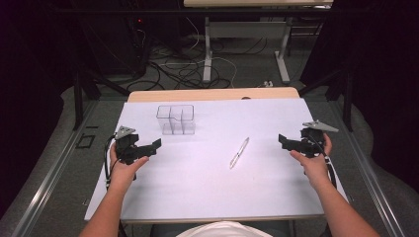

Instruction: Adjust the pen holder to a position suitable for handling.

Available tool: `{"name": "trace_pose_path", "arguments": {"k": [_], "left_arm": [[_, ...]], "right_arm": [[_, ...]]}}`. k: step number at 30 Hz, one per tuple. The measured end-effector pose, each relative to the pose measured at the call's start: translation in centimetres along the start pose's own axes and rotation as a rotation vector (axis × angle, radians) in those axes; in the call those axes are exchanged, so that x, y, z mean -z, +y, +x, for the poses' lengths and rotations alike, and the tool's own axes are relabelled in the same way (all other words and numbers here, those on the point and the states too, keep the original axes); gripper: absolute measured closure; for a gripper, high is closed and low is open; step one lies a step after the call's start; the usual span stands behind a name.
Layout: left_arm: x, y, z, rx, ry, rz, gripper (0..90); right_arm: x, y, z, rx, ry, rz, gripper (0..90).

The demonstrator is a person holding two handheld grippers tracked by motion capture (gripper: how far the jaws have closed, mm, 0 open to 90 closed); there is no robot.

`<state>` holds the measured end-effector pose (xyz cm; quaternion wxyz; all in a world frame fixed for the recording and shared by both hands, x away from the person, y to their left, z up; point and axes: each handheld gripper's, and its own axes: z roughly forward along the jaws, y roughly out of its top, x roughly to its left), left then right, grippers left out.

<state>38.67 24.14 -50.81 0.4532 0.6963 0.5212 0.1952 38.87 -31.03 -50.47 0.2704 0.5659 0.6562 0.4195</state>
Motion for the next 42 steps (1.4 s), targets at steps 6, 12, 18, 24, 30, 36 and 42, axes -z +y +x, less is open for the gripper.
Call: {"name": "trace_pose_path", "arguments": {"k": [6,12,18,24,30,36,42], "left_arm": [[0.0,0.2,0.0,0.004,-0.004,-0.004,2.1],[0.3,1.1,0.0,0.024,0.006,-0.028,2.1],[1.2,2.9,-0.2,0.061,0.013,-0.076,8.7],[1.4,4.9,-0.6,0.053,0.024,-0.104,13.4],[0.9,7.2,-1.0,0.036,0.043,-0.1,17.0],[0.2,9.1,-1.1,0.033,0.09,-0.103,28.4],[-1.2,10.2,-0.8,0.023,0.122,-0.077,34.6]], "right_arm": [[0.0,-0.1,0.1,0.001,0.002,0.004,0.0],[-0.3,-0.3,0.3,0.023,-0.002,0.009,0.0],[-0.3,-0.4,0.4,0.022,0.001,0.014,0.0],[-0.4,-0.5,0.5,0.016,-0.003,0.021,0.0],[-0.7,-0.6,0.6,0.001,0.001,0.03,0.0],[-0.8,-0.6,0.5,0.017,0.001,0.03,0.0],[-0.9,-0.7,0.5,0.012,-0.001,0.036,0.0]]}}
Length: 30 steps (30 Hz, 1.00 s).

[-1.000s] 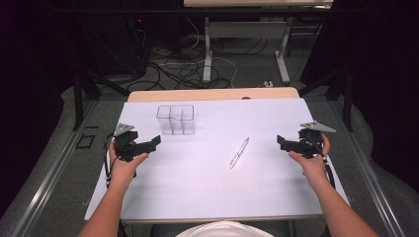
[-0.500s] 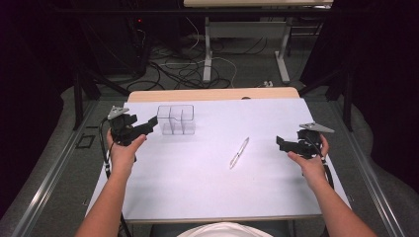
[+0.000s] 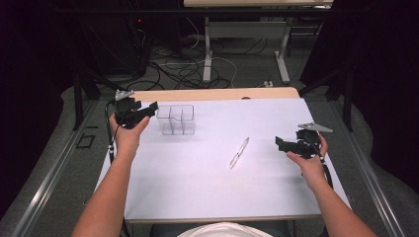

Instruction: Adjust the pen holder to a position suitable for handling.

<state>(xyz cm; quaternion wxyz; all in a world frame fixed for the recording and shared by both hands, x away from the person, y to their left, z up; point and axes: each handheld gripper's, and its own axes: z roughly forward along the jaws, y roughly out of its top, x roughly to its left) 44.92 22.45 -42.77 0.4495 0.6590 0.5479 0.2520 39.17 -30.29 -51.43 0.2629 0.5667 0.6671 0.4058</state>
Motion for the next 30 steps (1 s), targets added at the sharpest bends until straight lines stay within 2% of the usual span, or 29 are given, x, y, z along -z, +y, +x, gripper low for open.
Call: {"name": "trace_pose_path", "arguments": {"k": [3,7,9,15,16,20,21,23,30], "left_arm": [[-1.0,0.1,0.2,-0.015,0.019,0.009,43.1],[-2.4,0.2,0.5,-0.02,0.044,0.06,47.5],[-3.0,0.0,0.5,-0.025,0.052,0.068,49.7],[-4.4,-0.4,0.3,-0.025,0.07,0.108,50.4],[-4.8,-0.5,0.3,-0.023,0.08,0.132,50.5],[-5.4,-0.8,0.3,-0.017,0.076,0.142,51.6],[-5.7,-0.9,0.3,-0.021,0.075,0.164,51.9],[-5.8,-0.9,0.3,-0.02,0.075,0.175,53.8],[-6.8,-1.4,0.6,0.017,0.115,0.221,58.7]], "right_arm": [[-0.1,-0.1,-0.1,-0.004,-0.002,0.005,0.0],[-0.2,-0.1,-0.1,-0.001,0.001,0.006,0.0],[-0.2,-0.1,-0.1,-0.002,0.002,0.008,0.1],[-0.2,-0.2,-0.1,-0.002,0.006,0.01,0.5],[-0.2,-0.2,-0.1,-0.007,0.007,0.011,0.6],[-0.3,-0.2,-0.2,-0.007,0.007,0.014,1.0],[-0.3,-0.2,-0.2,-0.008,0.007,0.013,1.1],[-0.3,-0.2,-0.2,-0.012,0.008,0.015,1.2],[-0.4,-0.3,-0.1,-0.004,0.011,0.022,1.5]]}}
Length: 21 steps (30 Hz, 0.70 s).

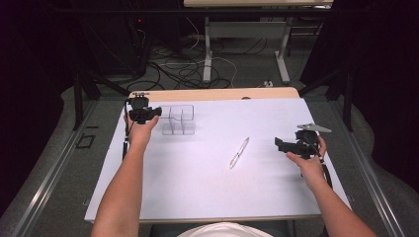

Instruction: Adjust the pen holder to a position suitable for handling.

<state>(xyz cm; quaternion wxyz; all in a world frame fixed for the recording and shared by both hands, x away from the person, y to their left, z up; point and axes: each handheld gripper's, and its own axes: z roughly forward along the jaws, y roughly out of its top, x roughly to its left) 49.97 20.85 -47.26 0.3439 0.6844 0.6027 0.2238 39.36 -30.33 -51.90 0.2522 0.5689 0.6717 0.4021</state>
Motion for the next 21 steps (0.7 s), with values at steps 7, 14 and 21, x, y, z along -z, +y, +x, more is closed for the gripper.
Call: {"name": "trace_pose_path", "arguments": {"k": [7,14,21], "left_arm": [[-0.6,-0.2,0.0,0.007,-0.001,0.039,68.0],[-1.0,-0.4,-0.6,-0.005,-0.017,0.057,75.5],[-1.1,-0.4,-0.9,-0.012,0.01,0.058,81.7]], "right_arm": [[-0.1,0.0,0.0,0.002,0.003,0.0,1.7],[-0.2,-0.1,0.1,0.004,0.004,0.006,2.0],[-0.2,-0.1,0.1,0.003,0.006,0.013,2.4]]}}
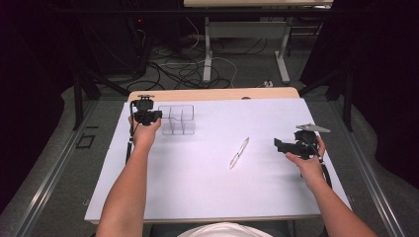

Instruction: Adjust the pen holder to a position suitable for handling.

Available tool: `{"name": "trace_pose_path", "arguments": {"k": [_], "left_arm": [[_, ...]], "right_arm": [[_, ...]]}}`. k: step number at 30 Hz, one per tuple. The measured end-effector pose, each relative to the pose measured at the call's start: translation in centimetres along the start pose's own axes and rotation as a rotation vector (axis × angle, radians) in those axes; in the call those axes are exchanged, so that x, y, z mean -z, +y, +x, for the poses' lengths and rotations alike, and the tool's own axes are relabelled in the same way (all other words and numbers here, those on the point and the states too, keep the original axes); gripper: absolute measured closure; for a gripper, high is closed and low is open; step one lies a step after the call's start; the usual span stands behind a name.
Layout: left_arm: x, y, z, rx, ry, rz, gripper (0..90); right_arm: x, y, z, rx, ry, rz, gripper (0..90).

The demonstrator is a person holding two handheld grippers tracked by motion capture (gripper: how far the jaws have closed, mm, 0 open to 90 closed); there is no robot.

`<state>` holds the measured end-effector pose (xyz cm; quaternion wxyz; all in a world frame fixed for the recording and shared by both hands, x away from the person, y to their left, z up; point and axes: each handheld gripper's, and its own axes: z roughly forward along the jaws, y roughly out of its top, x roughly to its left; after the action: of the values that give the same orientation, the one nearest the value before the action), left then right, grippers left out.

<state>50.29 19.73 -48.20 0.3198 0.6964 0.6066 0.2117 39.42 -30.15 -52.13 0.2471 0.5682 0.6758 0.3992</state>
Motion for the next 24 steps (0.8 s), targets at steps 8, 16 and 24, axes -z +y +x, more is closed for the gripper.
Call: {"name": "trace_pose_path", "arguments": {"k": [8,16,24], "left_arm": [[0.3,-0.2,-0.1,0.045,0.004,-0.007,85.7],[0.4,-0.3,-1.1,0.037,-0.011,0.01,86.1],[0.5,-0.4,-2.7,0.046,-0.026,0.028,85.9]], "right_arm": [[-0.2,0.0,0.1,0.001,0.0,0.004,2.9],[-0.3,0.0,0.2,0.009,0.005,0.008,3.5],[-0.3,0.0,0.2,0.012,0.006,0.007,4.0]]}}
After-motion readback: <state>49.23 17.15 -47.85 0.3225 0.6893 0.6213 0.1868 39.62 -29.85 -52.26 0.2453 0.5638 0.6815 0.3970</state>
